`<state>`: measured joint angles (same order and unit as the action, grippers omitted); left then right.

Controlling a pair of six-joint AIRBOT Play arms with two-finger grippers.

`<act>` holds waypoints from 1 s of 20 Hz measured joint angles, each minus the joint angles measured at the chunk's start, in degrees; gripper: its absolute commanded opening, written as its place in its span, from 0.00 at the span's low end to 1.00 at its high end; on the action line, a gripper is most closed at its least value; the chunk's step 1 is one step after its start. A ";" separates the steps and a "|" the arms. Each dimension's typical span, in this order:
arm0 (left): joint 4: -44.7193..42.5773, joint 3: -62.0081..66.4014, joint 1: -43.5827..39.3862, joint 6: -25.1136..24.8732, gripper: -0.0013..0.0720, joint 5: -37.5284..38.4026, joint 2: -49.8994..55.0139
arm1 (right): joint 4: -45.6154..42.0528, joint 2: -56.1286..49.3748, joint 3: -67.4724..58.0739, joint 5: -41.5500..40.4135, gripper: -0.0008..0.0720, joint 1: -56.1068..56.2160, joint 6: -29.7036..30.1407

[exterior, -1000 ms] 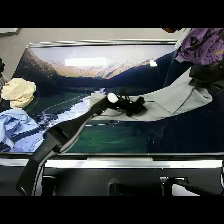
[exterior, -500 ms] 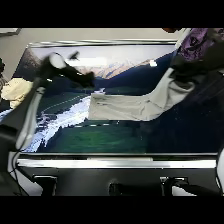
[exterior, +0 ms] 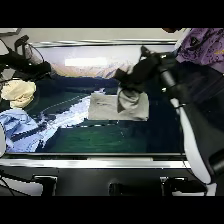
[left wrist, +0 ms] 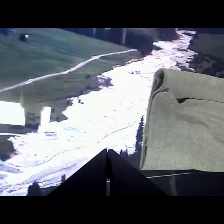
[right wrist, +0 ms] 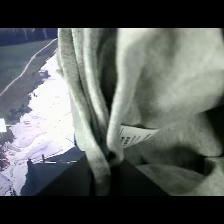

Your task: Fold the clothes and pants, and hang the long-sleeved shirts on hangers.

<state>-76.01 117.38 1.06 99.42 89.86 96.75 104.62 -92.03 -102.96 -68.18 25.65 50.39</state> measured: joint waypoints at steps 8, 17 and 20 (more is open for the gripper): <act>-0.46 -1.07 1.38 -0.35 0.04 0.63 -0.61 | 2.21 -5.79 0.00 8.61 0.06 5.16 -4.22; -0.57 -2.19 1.42 -0.37 0.04 0.63 -0.57 | 11.47 -11.96 0.00 14.34 0.43 5.97 -0.07; -0.59 -2.21 1.42 -0.22 0.04 0.59 -0.46 | 15.74 -11.98 0.00 14.49 0.64 5.97 4.39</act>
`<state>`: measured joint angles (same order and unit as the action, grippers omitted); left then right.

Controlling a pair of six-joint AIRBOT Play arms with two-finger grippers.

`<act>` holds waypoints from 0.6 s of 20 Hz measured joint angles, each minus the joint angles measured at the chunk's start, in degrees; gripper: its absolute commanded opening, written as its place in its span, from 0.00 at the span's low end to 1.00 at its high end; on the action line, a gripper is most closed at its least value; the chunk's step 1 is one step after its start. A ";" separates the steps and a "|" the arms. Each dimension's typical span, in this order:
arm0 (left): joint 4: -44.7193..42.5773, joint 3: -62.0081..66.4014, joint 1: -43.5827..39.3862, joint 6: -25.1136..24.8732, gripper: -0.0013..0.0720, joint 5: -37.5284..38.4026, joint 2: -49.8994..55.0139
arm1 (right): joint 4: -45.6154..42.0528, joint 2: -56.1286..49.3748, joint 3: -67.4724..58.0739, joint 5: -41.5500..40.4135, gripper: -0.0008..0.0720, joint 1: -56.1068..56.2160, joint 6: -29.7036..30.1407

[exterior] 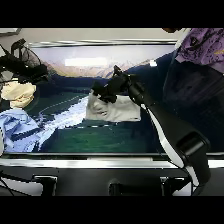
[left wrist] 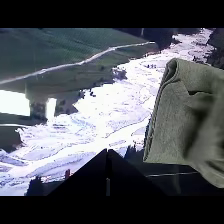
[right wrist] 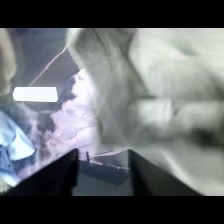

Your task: Fold the clothes and pants, and hang the long-sleeved shirts on hangers.

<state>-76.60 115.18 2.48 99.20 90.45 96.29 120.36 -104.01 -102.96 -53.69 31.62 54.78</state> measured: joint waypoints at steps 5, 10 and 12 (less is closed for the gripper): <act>0.00 0.00 0.00 1.29 0.04 -0.63 0.09 | 2.08 5.38 -0.02 -3.72 0.68 -3.08 6.82; 0.00 0.00 0.00 1.79 0.04 -0.83 0.09 | 2.97 12.24 -0.04 -13.77 0.69 -20.48 15.91; 0.00 0.00 0.00 1.92 0.04 -0.83 0.09 | 4.15 12.96 0.57 -19.12 0.69 -29.86 20.98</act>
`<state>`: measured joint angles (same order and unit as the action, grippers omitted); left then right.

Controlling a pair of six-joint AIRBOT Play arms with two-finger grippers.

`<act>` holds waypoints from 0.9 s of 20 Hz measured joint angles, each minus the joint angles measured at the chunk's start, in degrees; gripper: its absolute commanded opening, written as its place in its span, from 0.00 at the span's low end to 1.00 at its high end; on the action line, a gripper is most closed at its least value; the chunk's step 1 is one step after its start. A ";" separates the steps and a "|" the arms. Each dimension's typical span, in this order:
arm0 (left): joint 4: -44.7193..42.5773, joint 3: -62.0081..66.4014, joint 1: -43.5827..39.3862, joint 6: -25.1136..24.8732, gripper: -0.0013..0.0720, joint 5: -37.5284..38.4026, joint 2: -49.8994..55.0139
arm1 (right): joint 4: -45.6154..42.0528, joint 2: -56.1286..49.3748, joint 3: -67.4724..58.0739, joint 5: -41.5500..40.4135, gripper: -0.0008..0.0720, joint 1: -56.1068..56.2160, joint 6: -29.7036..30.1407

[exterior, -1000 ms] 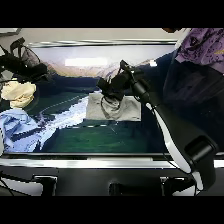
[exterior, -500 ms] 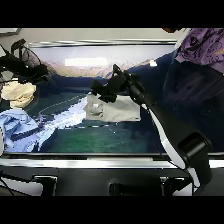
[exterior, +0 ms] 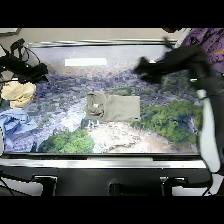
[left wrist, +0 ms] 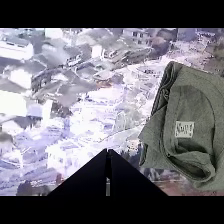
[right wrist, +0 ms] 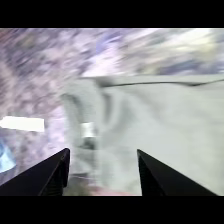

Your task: Fold the clothes and pants, and hang the long-sleeved shirts on hangers.

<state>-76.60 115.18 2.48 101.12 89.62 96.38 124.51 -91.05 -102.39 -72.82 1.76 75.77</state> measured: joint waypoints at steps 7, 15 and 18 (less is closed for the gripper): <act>0.02 0.00 0.02 0.00 0.04 -0.07 0.00 | 9.55 -6.16 8.96 -9.44 0.69 -18.36 16.26; 0.02 0.00 0.02 0.00 0.04 -0.07 0.00 | 16.63 -19.15 14.16 -7.48 0.69 -11.87 25.44; 0.04 0.00 0.02 0.00 0.04 -0.07 0.00 | 17.57 -21.62 14.43 -5.81 0.66 -8.48 26.88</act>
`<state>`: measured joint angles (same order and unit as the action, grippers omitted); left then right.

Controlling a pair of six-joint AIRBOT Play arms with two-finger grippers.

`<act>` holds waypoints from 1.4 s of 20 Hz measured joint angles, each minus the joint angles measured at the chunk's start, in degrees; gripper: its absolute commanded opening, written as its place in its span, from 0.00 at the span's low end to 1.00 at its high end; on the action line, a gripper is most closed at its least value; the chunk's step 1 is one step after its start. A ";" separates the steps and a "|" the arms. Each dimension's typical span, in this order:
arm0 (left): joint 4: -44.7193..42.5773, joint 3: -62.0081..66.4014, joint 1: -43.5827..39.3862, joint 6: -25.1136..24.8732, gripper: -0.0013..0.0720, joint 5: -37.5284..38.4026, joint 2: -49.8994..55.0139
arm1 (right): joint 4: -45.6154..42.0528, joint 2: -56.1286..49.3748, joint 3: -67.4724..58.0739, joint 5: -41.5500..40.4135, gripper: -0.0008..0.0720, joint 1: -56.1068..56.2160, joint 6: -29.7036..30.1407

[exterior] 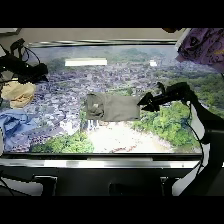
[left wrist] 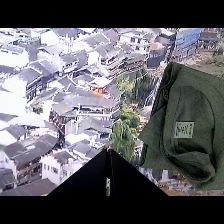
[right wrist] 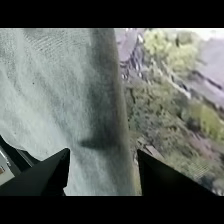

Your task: Fold the clothes and pants, and hang the long-sleeved shirts on hangers.

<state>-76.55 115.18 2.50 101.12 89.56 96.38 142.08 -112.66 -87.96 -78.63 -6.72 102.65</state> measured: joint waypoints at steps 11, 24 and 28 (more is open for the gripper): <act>-0.02 0.00 0.00 0.00 0.04 0.00 0.00 | -0.22 0.07 -6.56 3.58 0.06 2.47 -1.29; -0.02 0.00 0.00 0.00 0.04 0.00 0.00 | -2.36 2.51 -29.83 12.92 0.06 -15.30 -20.76; -0.02 0.00 0.00 0.50 0.04 0.07 0.00 | -3.37 5.55 -30.38 20.04 0.06 -21.09 -28.20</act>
<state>-76.58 115.18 2.50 101.62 89.62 96.38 138.72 -107.11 -118.34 -58.59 -27.81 74.46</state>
